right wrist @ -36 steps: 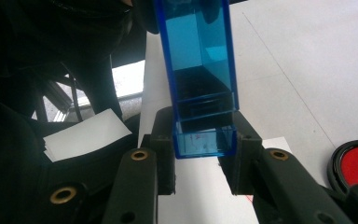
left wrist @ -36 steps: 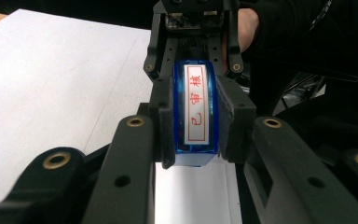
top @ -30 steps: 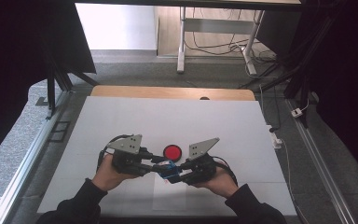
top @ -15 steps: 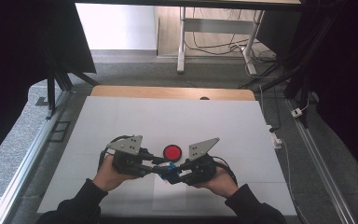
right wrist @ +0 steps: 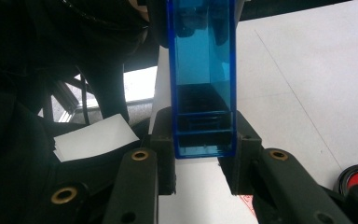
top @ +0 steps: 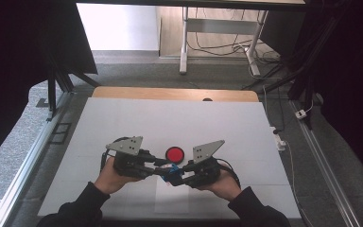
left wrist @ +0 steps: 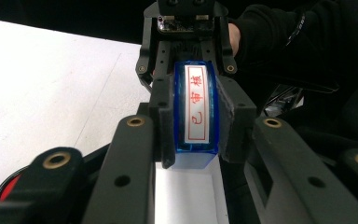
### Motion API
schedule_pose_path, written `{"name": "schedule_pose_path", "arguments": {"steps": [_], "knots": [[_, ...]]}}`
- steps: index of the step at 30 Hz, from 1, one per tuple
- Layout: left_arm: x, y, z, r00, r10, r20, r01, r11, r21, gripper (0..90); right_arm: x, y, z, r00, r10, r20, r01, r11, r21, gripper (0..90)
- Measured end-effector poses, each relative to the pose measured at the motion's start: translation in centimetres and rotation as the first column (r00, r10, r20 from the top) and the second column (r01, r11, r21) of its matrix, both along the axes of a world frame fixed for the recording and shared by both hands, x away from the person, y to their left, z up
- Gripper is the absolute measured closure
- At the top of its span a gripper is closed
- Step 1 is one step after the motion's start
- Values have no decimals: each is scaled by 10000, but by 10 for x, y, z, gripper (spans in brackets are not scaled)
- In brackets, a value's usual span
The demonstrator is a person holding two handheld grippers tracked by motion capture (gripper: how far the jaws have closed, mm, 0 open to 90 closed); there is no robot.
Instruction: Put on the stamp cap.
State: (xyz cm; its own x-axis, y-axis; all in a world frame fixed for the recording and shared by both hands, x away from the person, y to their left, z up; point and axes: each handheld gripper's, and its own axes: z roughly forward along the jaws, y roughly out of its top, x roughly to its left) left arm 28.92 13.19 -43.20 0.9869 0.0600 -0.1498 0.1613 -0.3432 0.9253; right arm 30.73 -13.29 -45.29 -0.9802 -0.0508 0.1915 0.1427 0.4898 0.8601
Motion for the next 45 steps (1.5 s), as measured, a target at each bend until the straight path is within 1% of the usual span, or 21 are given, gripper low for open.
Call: {"name": "schedule_pose_path", "arguments": {"steps": [2,4,7,14,20,24,27,31,33,35,37,39,43,45], "knots": [[0,0,-1,10000,12,-26,-12,10000,11,705,0,0,-1,10000,0,-35,0,10000,-16,690],[0,-1,0,10000,26,47,-27,10000,71,704,0,0,-1,10000,-55,-55,54,10000,-49,689],[0,-1,1,9998,154,154,-156,9998,121,702,0,0,-2,9997,-229,-36,229,9997,-20,683],[0,-2,2,9990,411,152,-414,9989,239,703,0,0,-1,9981,-623,-9,623,9980,-56,651],[0,-1,3,9983,541,216,-548,9980,322,703,0,-2,0,9955,-946,37,947,9954,-127,606],[-1,-1,5,9980,583,232,-592,9974,410,703,-1,-3,0,9931,-1172,73,1173,9928,-223,578],[-1,0,5,9978,615,231,-624,9973,395,704,-2,-3,1,9912,-1318,153,1323,9906,-342,557],[-1,2,6,9972,715,228,-724,9965,427,703,-3,-6,2,9859,-1651,255,1663,9847,-514,516],[0,3,6,9970,747,211,-756,9962,435,704,-2,-8,3,9812,-1899,360,1917,9798,-573,499],[0,4,7,9966,798,204,-806,9958,429,703,-2,-10,3,9784,-2032,385,2053,9768,-604,482],[0,4,7,9961,857,187,-865,9953,432,703,-3,-13,4,9726,-2272,492,2300,9712,-625,461],[0,4,7,9958,896,179,-904,9948,466,704,-4,-15,5,9697,-2381,543,2415,9680,-684,444],[1,4,7,9953,954,150,-961,9940,522,703,-6,-19,6,9583,-2797,585,2838,9555,-801,389],[1,4,6,9951,976,159,-983,9937,543,703,-8,-21,7,9501,-3043,683,3096,9467,-886,360]]}}
